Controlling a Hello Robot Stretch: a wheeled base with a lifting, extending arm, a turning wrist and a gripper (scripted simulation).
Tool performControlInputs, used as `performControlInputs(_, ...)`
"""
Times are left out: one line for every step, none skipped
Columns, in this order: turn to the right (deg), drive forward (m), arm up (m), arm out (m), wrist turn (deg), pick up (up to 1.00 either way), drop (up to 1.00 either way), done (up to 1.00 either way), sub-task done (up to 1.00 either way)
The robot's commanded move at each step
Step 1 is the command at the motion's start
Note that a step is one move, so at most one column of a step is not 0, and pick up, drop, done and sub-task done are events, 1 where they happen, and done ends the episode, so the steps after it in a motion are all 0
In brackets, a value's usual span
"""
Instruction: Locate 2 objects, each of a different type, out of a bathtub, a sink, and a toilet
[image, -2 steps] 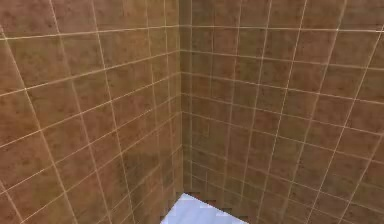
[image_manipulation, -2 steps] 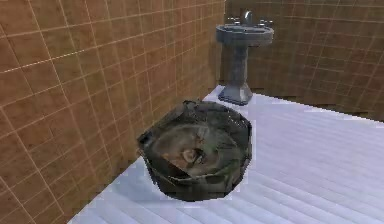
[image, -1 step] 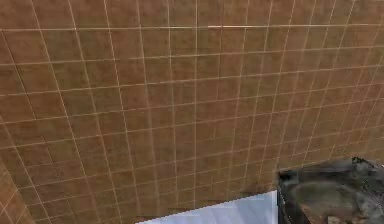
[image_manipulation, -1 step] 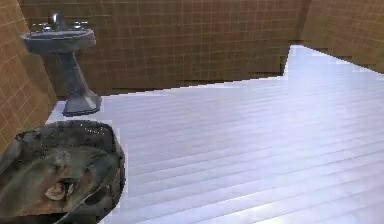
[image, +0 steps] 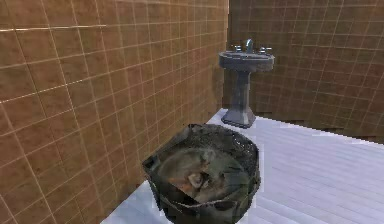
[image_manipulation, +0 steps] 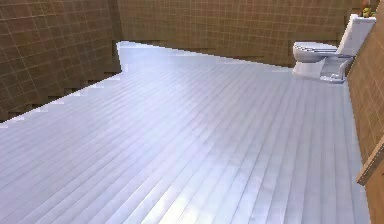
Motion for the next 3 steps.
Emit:
performControlInputs(30.0,0.0,0.0,0.0,0.0,0.0,0.0,0.0,0.0)
performControlInputs(0.0,0.15,0.0,0.0,0.0,0.0,0.0,0.0,0.0)
performControlInputs(-27.0,0.0,0.0,0.0,0.0,0.0,0.0,0.0,0.0)
